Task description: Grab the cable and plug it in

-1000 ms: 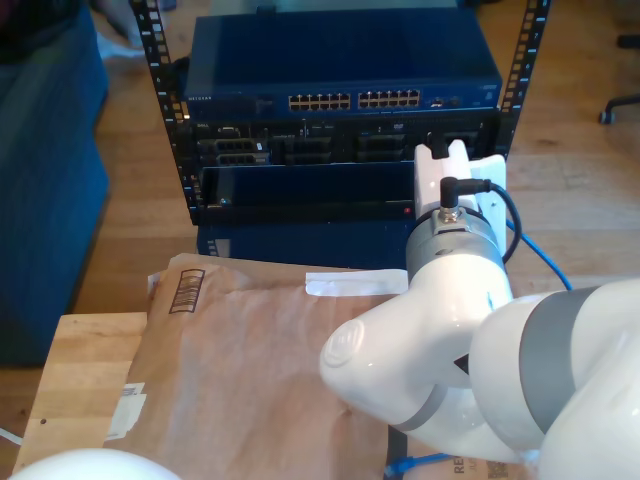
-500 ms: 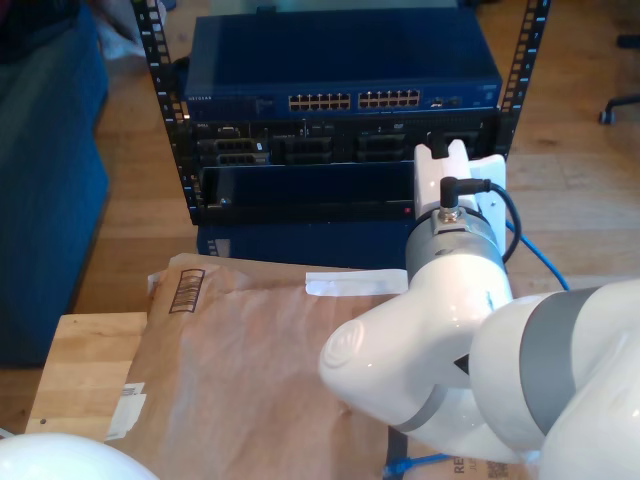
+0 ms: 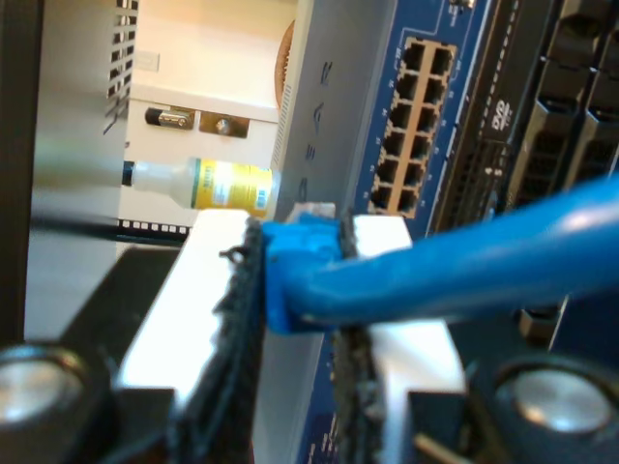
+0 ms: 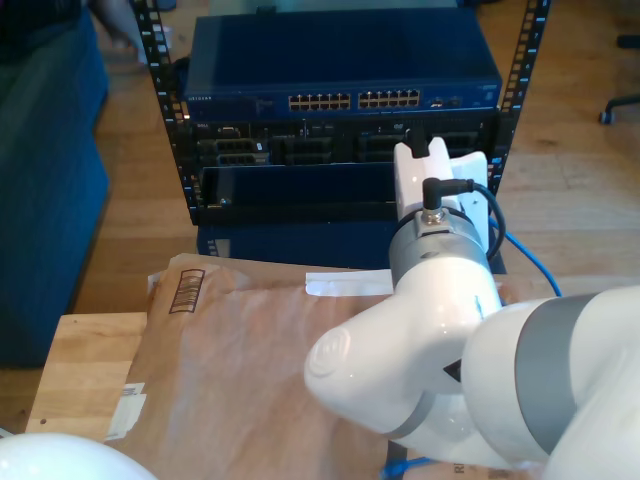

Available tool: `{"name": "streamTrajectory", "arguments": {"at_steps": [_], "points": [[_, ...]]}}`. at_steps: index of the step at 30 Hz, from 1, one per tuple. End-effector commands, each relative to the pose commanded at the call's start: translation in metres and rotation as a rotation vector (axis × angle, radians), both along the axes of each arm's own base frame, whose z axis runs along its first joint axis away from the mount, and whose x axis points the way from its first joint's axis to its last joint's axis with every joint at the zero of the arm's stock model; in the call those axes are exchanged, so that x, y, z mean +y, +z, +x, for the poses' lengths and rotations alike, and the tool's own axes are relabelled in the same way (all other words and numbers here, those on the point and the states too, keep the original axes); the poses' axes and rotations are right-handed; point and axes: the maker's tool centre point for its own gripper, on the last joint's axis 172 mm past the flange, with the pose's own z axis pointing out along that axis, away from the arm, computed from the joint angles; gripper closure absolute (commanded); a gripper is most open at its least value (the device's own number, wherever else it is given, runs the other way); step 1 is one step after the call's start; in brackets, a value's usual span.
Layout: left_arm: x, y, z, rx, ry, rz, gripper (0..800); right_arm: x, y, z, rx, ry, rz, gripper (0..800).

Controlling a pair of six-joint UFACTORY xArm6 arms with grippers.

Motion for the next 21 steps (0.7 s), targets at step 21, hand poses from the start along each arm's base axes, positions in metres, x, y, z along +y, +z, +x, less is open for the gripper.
{"name": "streamTrajectory", "arguments": {"at_steps": [21], "points": [[0.0,0.0,0.0,0.001,-0.001,0.0,0,-0.001,0.0,-0.017,0.024,0.004,-0.013,798]]}}
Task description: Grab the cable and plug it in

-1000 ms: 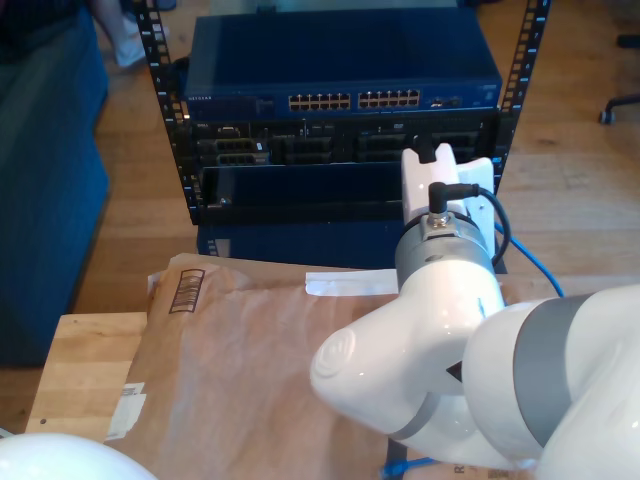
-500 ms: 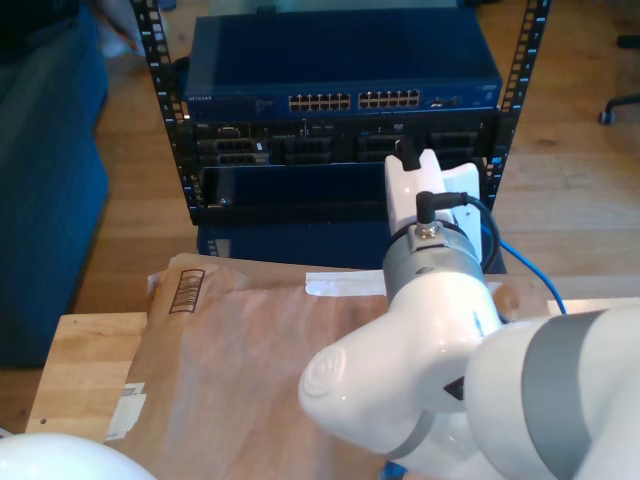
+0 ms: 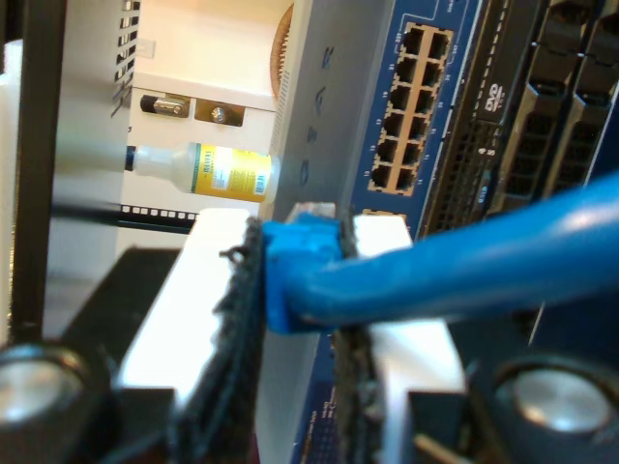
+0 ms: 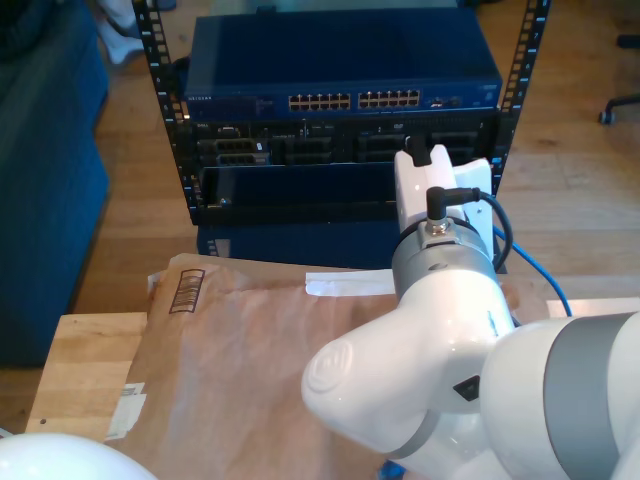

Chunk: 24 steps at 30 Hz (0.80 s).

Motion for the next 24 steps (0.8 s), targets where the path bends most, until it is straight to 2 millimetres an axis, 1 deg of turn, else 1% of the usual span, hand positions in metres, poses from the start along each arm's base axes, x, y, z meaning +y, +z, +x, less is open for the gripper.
{"name": "streamTrajectory", "arguments": {"at_steps": [3,17,20,24], "points": [[0.0,0.0,0.0,-0.001,0.001,0.0,0,0.001,-0.01,0.001,0.015,-0.003,-0.013,798],[0.0,0.0,0.0,-0.001,0.001,0.0,0,0.004,-0.003,0.0,0.007,0.004,-0.004,798],[0.0,0.0,0.0,-0.001,0.001,0.0,0,0.009,0.004,0.003,-0.001,0.011,0.013,798],[0.0,0.0,0.0,-0.001,0.001,0.0,0,0.01,-0.001,0.003,0.006,0.012,0.006,798]]}}
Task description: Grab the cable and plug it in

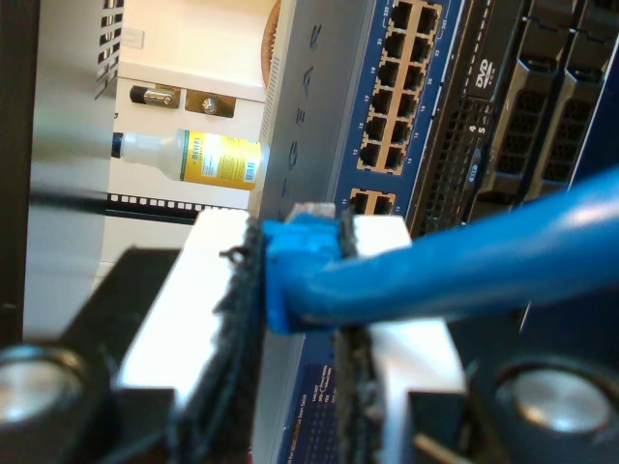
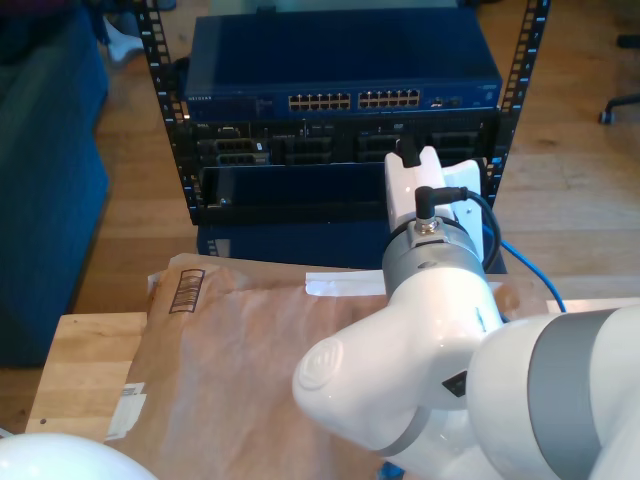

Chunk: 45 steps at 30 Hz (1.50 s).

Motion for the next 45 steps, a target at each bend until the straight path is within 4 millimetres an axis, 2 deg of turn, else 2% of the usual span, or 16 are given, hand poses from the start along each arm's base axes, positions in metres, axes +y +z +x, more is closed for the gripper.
{"name": "streamTrajectory", "arguments": {"at_steps": [3,5,9,12,13,15,16,19,22,27,31,34,42,44,45], "points": [[0.0,0.0,0.0,0.0,0.0,0.0,0,0.002,-0.006,0.0,0.008,0.007,-0.016,798],[0.0,0.0,0.0,0.0,0.0,0.0,0,0.004,-0.018,0.003,0.031,0.009,-0.022,799],[0.0,0.0,0.0,0.0,0.0,0.0,0,0.042,-0.022,0.015,0.111,0.111,0.063,800],[0.0,0.0,0.0,0.0,0.0,0.0,0,0.053,-0.004,0.028,0.087,0.135,0.059,800],[0.0,0.0,0.0,0.0,0.0,0.0,0,0.055,-0.012,0.03,0.097,0.135,0.041,800],[0.0,0.0,0.0,0.0,0.0,0.0,0,0.056,-0.045,0.034,0.142,0.125,0.0,800],[0.0,0.0,0.0,0.001,-0.001,0.0,0,0.058,-0.05,0.035,0.147,0.125,-0.007,800],[0.0,0.0,0.0,0.0,0.0,0.0,0,0.074,-0.033,0.048,0.128,0.15,0.022,800],[0.0,0.0,0.0,0.001,-0.001,0.0,0,0.056,-0.052,0.071,0.155,0.113,0.007,800],[0.0,0.0,0.0,0.0,0.0,0.0,0,0.073,-0.043,0.081,0.121,0.15,-0.022,800],[0.0,0.0,0.0,0.0,0.0,0.0,0,0.076,-0.059,0.085,0.137,0.15,-0.04,800],[0.0,0.0,0.0,0.001,-0.001,0.0,0,0.053,-0.062,0.094,0.142,0.113,-0.044,800],[0.0,0.0,0.0,0.0,0.0,0.0,0,0.038,-0.049,0.102,0.12,0.091,-0.047,800],[0.0,0.0,0.0,0.001,-0.001,0.0,0,0.031,-0.043,0.101,0.106,0.091,-0.092,800],[0.0,0.0,0.0,0.0,0.0,0.0,0,0.026,-0.047,0.098,0.112,0.091,-0.126,800]]}}
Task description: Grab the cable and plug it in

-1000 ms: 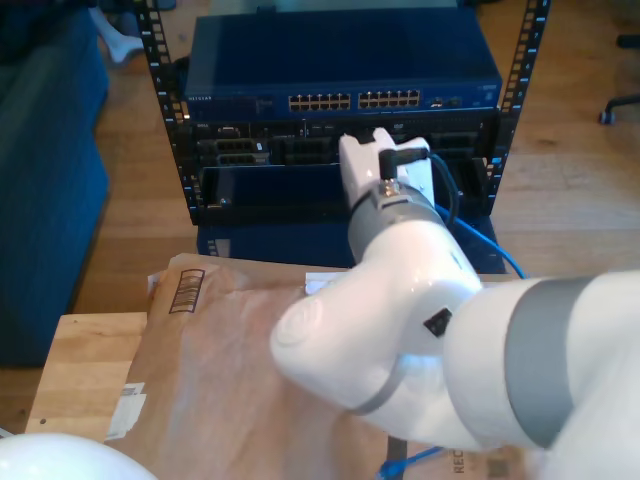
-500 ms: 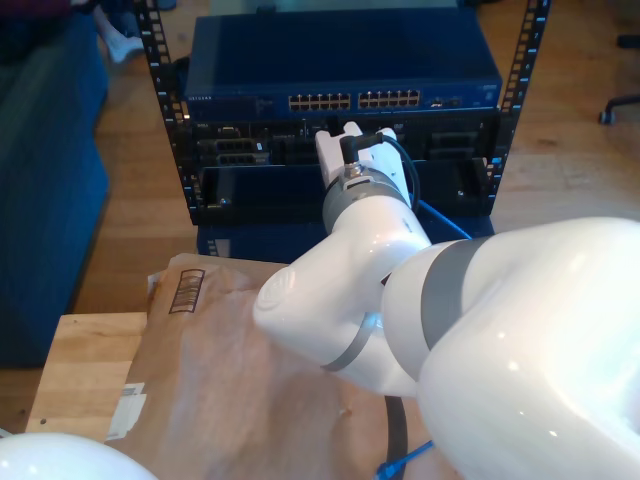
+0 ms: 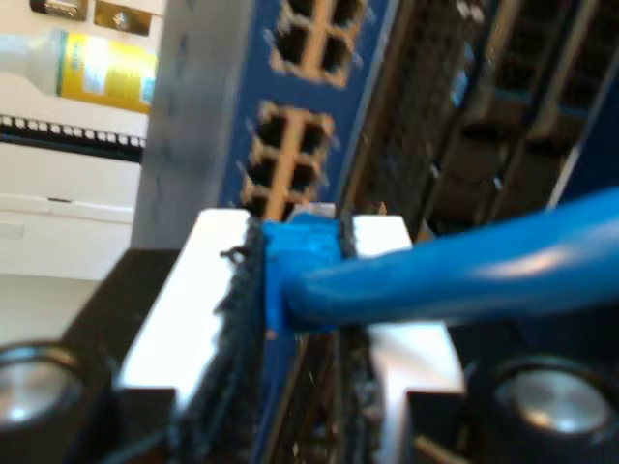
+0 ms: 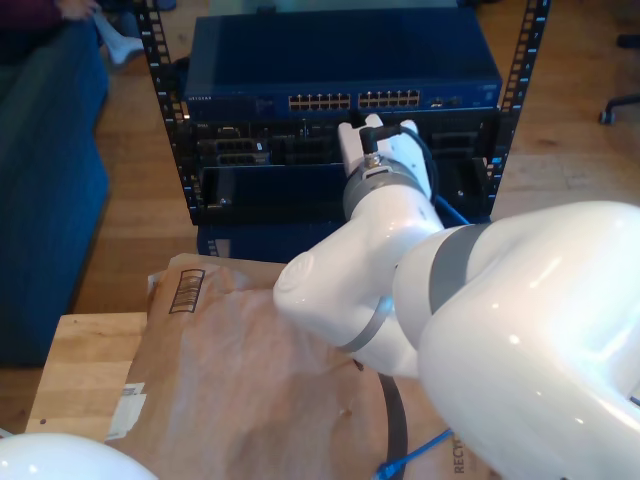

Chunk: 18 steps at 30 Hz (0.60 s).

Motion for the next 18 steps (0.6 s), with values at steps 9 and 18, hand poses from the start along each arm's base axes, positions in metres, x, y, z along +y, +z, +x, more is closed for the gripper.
{"name": "streamTrajectory", "arguments": {"at_steps": [9,18], "points": [[0.0,0.0,0.0,0.001,-0.001,0.0,0,-0.009,-0.006,-0.023,0.012,0.048,-0.056,800],[0.0,0.0,0.0,0.0,0.0,0.0,0,0.012,0.009,-0.022,-0.03,0.106,-0.081,800]]}}
